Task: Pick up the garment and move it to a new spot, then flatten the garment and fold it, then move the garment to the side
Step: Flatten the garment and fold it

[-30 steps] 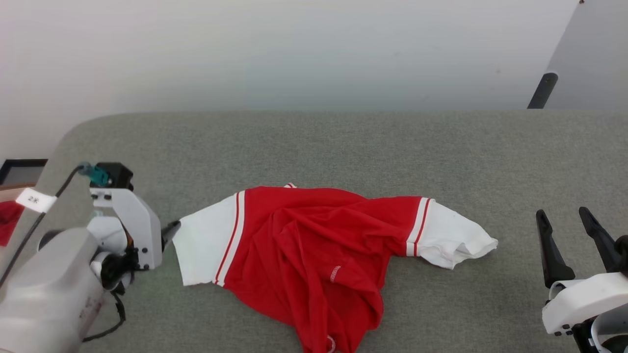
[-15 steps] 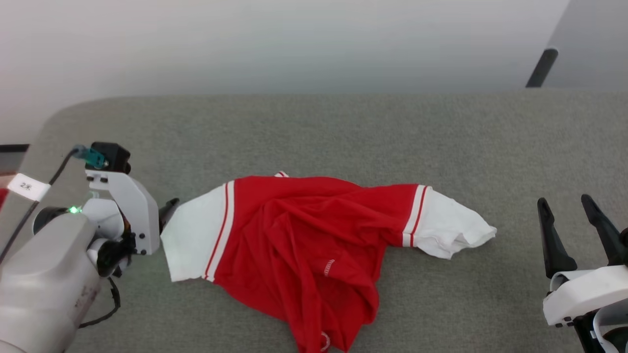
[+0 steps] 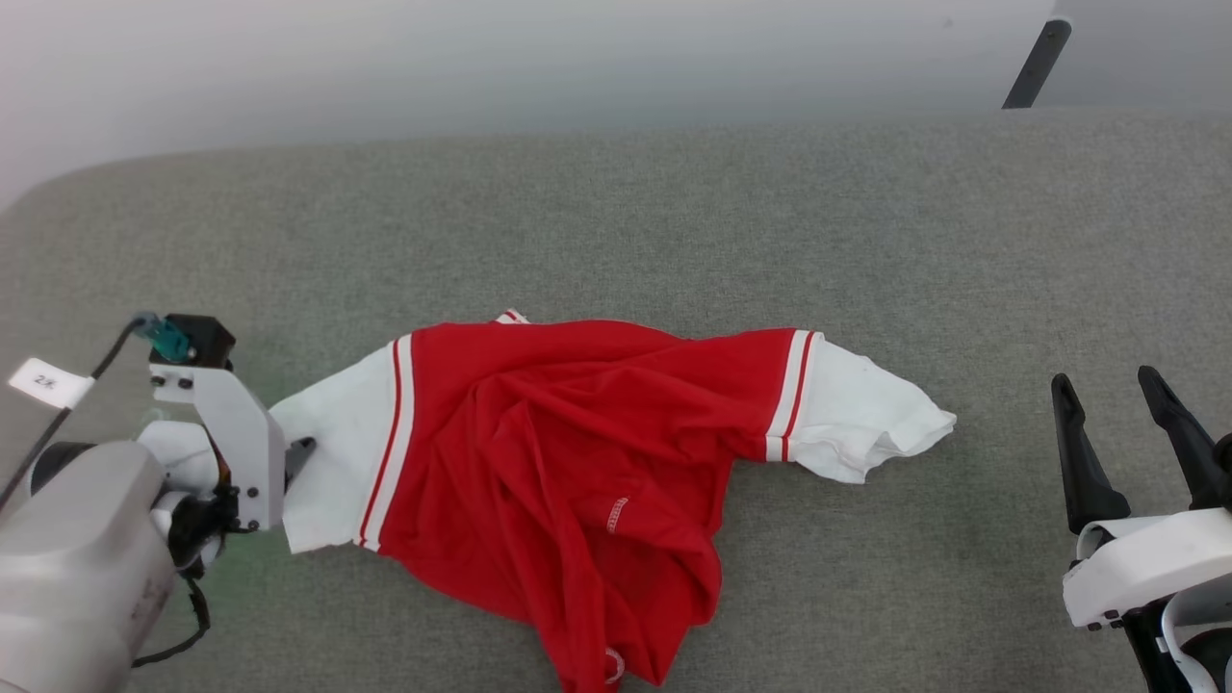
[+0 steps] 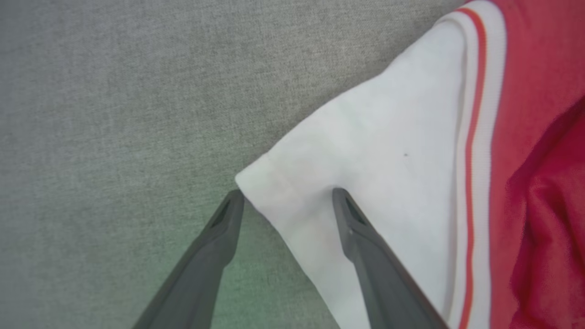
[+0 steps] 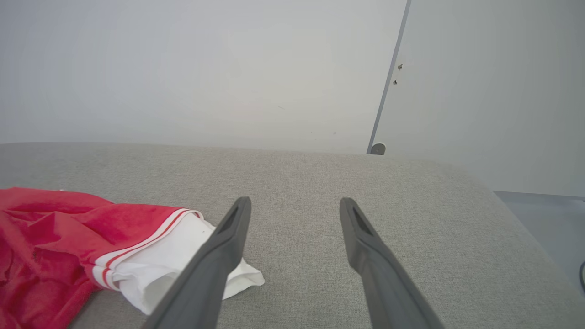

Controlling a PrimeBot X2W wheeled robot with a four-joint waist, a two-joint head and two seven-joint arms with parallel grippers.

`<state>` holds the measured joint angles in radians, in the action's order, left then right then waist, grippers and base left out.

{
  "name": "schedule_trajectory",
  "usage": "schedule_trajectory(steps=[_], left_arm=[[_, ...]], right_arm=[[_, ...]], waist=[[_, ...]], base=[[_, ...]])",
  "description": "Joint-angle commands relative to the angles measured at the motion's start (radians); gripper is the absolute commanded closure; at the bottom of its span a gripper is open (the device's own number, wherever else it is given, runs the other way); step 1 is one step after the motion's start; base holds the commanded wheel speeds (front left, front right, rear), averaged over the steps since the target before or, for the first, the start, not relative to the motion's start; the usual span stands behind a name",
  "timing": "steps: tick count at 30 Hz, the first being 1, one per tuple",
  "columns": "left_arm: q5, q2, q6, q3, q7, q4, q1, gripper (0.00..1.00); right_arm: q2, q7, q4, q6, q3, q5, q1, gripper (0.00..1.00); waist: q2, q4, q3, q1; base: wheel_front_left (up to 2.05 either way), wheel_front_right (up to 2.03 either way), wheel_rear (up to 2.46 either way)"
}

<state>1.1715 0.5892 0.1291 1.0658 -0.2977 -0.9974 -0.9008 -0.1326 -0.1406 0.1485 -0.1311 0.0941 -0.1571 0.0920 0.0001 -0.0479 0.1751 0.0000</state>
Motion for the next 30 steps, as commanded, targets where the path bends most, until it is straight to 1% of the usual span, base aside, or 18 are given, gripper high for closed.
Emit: schedule_trajectory(steps=[1, 7, 12, 13, 14, 15, 20, 22, 27, 29, 30], left_arm=[[0.001, -0.007, 0.002, 0.0, 0.005, -0.006, 0.004, 0.0], [0.04, -0.032, 0.002, -0.014, 0.005, -0.039, -0.007, 0.0], [0.062, -0.043, 0.001, -0.017, -0.022, -0.053, -0.029, 0.0], [0.069, -0.047, 0.001, -0.018, -0.038, -0.058, -0.031, 0.34], [0.079, -0.05, 0.001, -0.02, -0.054, -0.064, -0.034, 0.92], [0.083, -0.052, 0.001, -0.02, -0.065, -0.071, -0.038, 1.0], [0.086, -0.056, 0.001, -0.015, -0.066, -0.064, -0.071, 1.0], [0.084, -0.066, 0.001, -0.01, -0.068, -0.06, -0.08, 1.0], [0.078, -0.089, 0.001, 0.003, -0.064, -0.048, -0.112, 1.0], [0.077, -0.098, 0.001, 0.01, -0.062, -0.045, -0.125, 1.0], [0.075, -0.104, 0.001, 0.013, -0.062, -0.042, -0.131, 1.0]], right_arm=[[-0.004, -0.002, 0.005, 0.001, -0.002, 0.001, 0.011, 0.0], [-0.009, -0.018, 0.007, 0.001, -0.013, -0.003, 0.024, 0.0], [-0.026, -0.044, 0.01, 0.001, -0.026, -0.011, 0.035, 0.0], [-0.03, -0.053, 0.009, 0.001, -0.031, -0.013, 0.039, 0.0], [-0.034, -0.063, 0.008, 0.001, -0.035, -0.02, 0.044, 0.0], [-0.038, -0.074, 0.009, 0.001, -0.038, -0.025, 0.049, 0.0], [-0.059, -0.173, 0.003, 0.001, -0.048, -0.065, 0.078, 0.0], [-0.073, -0.238, -0.002, 0.001, -0.057, -0.086, 0.093, 0.0], [-0.08, -0.408, -0.033, 0.001, -0.046, -0.157, 0.142, 0.0], [-0.091, -0.466, -0.052, 0.001, -0.044, -0.164, 0.161, 0.0], [-0.082, -0.494, -0.065, 0.001, -0.04, -0.181, 0.169, 0.0]], waist=[[-0.0001, -0.003, 0.007, 0.0], [-0.0001, -0.002, 0.024, 0.0], [-0.0001, 0.002, 0.038, 0.0], [-0.0001, 0.003, 0.041, 0.0], [-0.0001, 0.003, 0.043, 0.0], [-0.0001, 0.004, 0.045, 0.0], [-0.0001, 0.016, 0.058, 0.0], [-0.0001, 0.025, 0.061, 0.0], [-0.0001, 0.058, 0.077, 0.0], [-0.0001, 0.072, 0.084, 0.0], [-0.0001, 0.079, 0.088, 0.0]], base=[[0.0, 0.0, 0.0], [0.0, 0.0, 0.0], [0.0, 0.0, 0.0], [0.0, 0.0, 0.0], [0.0, 0.0, 0.0], [0.0, 0.0, 0.0], [0.0, 0.0, 0.0], [0.0, 0.0, 0.0], [0.0, 0.0, 0.0], [0.0, 0.0, 0.0], [0.0, 0.0, 0.0]])
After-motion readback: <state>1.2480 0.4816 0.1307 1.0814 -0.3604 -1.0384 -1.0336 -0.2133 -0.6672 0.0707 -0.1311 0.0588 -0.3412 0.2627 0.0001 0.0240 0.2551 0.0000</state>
